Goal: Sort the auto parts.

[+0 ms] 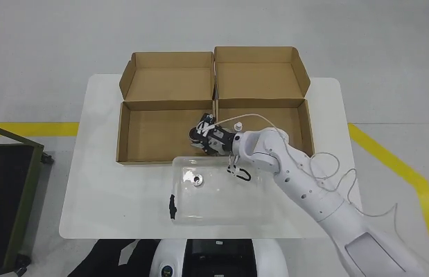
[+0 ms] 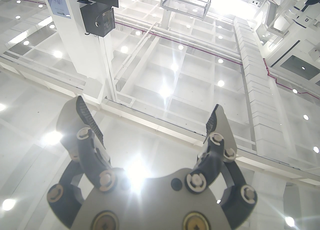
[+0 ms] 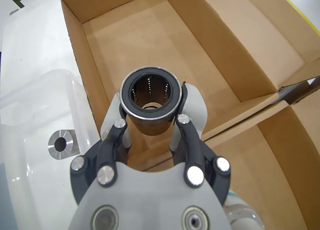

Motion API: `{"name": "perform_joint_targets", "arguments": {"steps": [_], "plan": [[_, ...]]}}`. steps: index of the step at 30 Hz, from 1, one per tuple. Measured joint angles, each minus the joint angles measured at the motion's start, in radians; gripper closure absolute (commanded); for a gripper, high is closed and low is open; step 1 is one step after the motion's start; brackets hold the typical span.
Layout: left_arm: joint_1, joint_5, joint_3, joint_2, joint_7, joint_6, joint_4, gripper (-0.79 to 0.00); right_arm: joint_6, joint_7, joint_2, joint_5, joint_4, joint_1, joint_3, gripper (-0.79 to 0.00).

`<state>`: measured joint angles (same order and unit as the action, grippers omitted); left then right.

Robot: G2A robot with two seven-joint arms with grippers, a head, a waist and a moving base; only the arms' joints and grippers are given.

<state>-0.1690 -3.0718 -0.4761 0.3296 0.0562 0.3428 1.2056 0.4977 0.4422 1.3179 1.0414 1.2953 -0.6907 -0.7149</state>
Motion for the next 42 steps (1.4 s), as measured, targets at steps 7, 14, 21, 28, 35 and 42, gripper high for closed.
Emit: {"name": "perform_joint_targets", "arguments": {"steps": [7,14,21,28,35,42], "plan": [[0.0,0.0,0.0,0.0,0.0,0.0,0.0,-0.785,0.006,0.008,0.02,-0.001,-0.048,0.024,0.024,-0.194],[0.0,0.0,0.0,0.0,0.0,0.0,0.0,-0.785,0.007,0.028,0.03,-0.001,-0.057,0.029,0.025,-0.286],[0.0,0.0,0.0,0.0,0.0,0.0,0.0,-0.785,0.014,0.05,0.034,0.013,-0.049,0.026,0.019,-0.339],[0.0,0.0,0.0,0.0,0.0,0.0,0.0,-0.785,0.009,0.063,0.034,0.03,-0.022,0.017,0.002,-0.446],[0.0,0.0,0.0,0.0,0.0,0.0,0.0,-0.785,0.006,0.045,0.028,0.044,0.027,-0.005,-0.03,-0.505],[0.0,0.0,0.0,0.0,0.0,0.0,0.0,-0.785,0.031,0.026,0.004,0.079,0.192,-0.064,-0.097,-0.508]]}}
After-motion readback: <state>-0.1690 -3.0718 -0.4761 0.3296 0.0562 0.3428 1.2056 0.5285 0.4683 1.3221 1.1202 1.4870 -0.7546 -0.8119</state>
